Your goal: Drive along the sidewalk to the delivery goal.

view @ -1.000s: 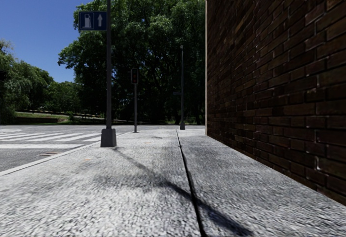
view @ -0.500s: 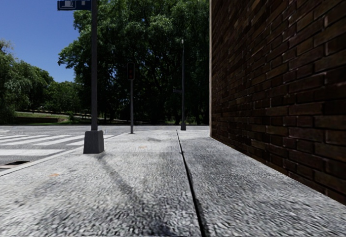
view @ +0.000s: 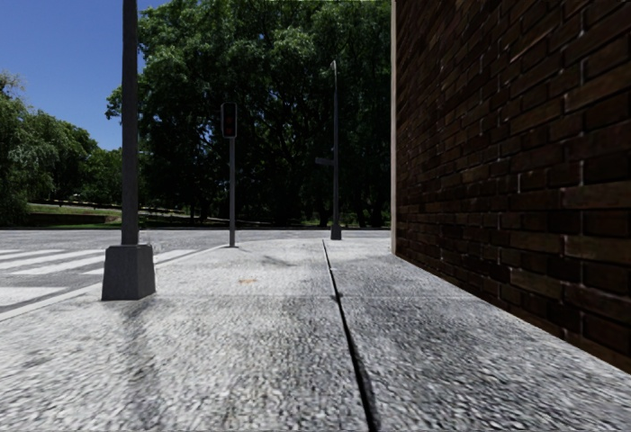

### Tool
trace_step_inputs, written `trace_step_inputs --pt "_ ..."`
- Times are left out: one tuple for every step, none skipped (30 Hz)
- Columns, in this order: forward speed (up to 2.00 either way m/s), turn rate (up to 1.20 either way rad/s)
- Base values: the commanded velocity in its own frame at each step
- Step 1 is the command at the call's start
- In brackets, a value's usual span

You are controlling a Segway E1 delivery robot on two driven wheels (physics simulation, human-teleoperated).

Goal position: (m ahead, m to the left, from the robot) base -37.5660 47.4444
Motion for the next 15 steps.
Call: trace_step_inputs --pt "2.00 0.00" --pt "2.00 0.00" --pt "2.00 0.00" --pt "2.00 0.00" --pt "2.00 0.00" --pt "2.00 0.00" --pt "2.00 0.00" --pt "2.00 0.00" --pt "2.00 0.00" --pt "2.00 0.00" --pt "2.00 0.00" --pt "2.00 0.00" --pt "2.00 0.00" --pt "2.00 0.00" --pt "2.00 0.00"
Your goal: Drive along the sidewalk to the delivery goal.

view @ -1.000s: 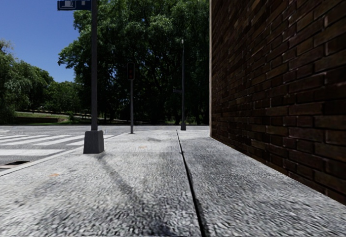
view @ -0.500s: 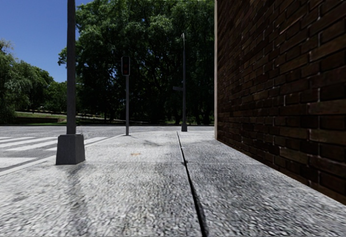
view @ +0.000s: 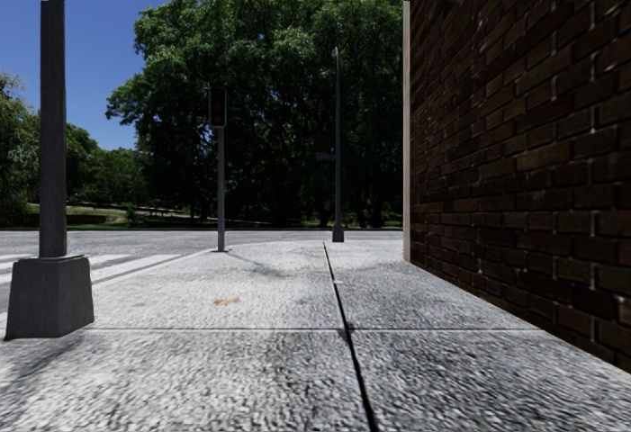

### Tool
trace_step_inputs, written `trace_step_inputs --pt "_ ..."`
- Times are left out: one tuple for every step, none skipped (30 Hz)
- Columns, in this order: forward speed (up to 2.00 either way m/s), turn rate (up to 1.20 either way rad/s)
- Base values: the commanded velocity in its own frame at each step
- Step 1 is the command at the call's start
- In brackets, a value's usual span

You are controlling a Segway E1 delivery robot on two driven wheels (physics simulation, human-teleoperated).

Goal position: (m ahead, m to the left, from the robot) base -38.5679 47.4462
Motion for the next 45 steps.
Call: trace_step_inputs --pt "2.00 0.00" --pt "2.00 0.00" --pt "2.00 0.00" --pt "2.00 0.00" --pt "2.00 0.00" --pt "2.00 0.00" --pt "2.00 0.00" --pt "2.00 0.00" --pt "2.00 0.00" --pt "2.00 0.00" --pt "2.00 0.00" --pt "2.00 0.03" --pt "2.00 0.13" --pt "2.00 0.22" --pt "2.00 0.22" --pt "2.00 0.38" --pt "2.00 0.49" --pt "2.00 0.53" --pt "2.00 0.54" --pt "2.00 0.54" --pt "2.00 0.56" --pt "2.00 0.59" --pt "2.00 0.60" --pt "2.00 0.60" --pt "2.00 0.60" --pt "2.00 0.60" --pt "2.00 0.60" --pt "2.00 0.60" --pt "2.00 0.60" --pt "2.00 0.60" --pt "2.00 0.60" --pt "2.00 0.60" --pt "2.00 0.60" --pt "2.00 0.60" --pt "2.00 0.60" --pt "2.00 0.60" --pt "2.00 0.60" --pt "2.00 0.60" --pt "2.00 0.60" --pt "2.00 0.60" --pt "2.00 0.60" --pt "2.00 0.60" --pt "2.00 0.60" --pt "2.00 0.60" --pt "2.00 0.60"
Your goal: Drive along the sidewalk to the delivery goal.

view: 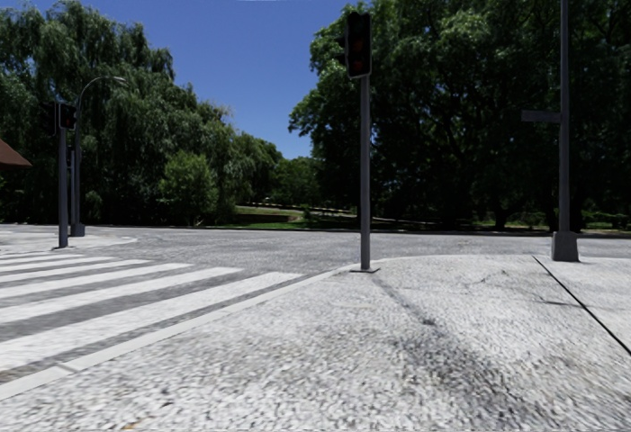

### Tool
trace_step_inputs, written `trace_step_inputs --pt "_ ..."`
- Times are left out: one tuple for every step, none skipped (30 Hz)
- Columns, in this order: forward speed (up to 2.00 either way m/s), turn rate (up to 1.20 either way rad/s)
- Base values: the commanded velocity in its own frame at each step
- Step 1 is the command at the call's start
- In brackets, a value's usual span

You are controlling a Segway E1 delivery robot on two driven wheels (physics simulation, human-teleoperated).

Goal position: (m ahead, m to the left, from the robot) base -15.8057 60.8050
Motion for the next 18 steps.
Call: trace_step_inputs --pt "2.00 0.60" --pt "2.00 0.60" --pt "2.00 0.60" --pt "2.00 0.60" --pt "2.00 0.60" --pt "2.00 0.60" --pt "2.00 0.60" --pt "2.00 0.59" --pt "2.00 0.59" --pt "2.00 0.59" --pt "2.00 0.59" --pt "2.00 0.59" --pt "2.00 0.59" --pt "2.00 0.59" --pt "2.00 0.59" --pt "2.00 0.59" --pt "2.00 0.59" --pt "2.00 0.59"
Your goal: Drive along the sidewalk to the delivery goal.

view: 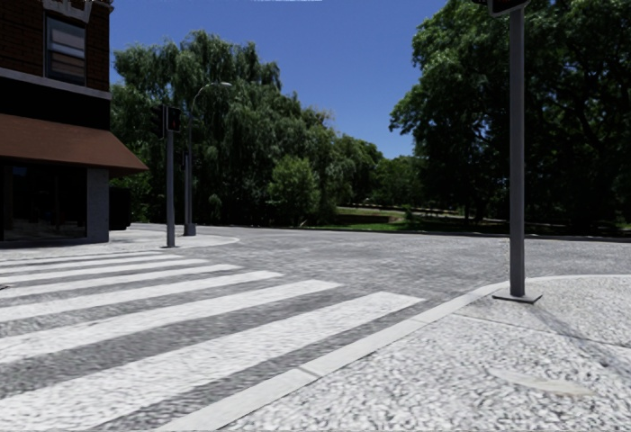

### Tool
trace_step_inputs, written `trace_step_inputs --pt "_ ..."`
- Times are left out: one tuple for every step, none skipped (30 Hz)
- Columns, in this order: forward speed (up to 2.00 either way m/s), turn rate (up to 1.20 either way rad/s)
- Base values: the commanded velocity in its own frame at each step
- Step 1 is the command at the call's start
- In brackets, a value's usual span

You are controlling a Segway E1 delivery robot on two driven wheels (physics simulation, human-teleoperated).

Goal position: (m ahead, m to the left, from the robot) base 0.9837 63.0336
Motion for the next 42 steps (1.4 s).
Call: trace_step_inputs --pt "2.00 0.59" --pt "2.00 0.59" --pt "2.00 0.59" --pt "2.00 0.59" --pt "2.00 0.59" --pt "2.00 0.59" --pt "2.00 0.59" --pt "2.00 0.59" --pt "2.00 0.59" --pt "2.00 0.59" --pt "2.00 0.59" --pt "2.00 0.59" --pt "2.00 0.59" --pt "2.00 0.59" --pt "2.00 0.59" --pt "2.00 0.59" --pt "1.94 0.59" --pt "1.94 0.59" --pt "1.84 0.59" --pt "1.65 0.59" --pt "1.52 0.59" --pt "1.39 0.59" --pt "1.39 0.59" --pt "1.31 0.59" --pt "1.26 0.57" --pt "1.20 0.56" --pt "1.20 0.56" --pt "1.18 0.55" --pt "1.18 0.55" --pt "1.15 0.55" --pt "1.15 0.55" --pt "1.13 0.55" --pt "1.12 0.55" --pt "1.12 0.55" --pt "1.12 0.55" --pt "1.12 0.55" --pt "1.12 0.54" --pt "1.12 0.51" --pt "1.12 0.50" --pt "1.12 0.50" --pt "1.12 0.50" --pt "1.12 0.50"
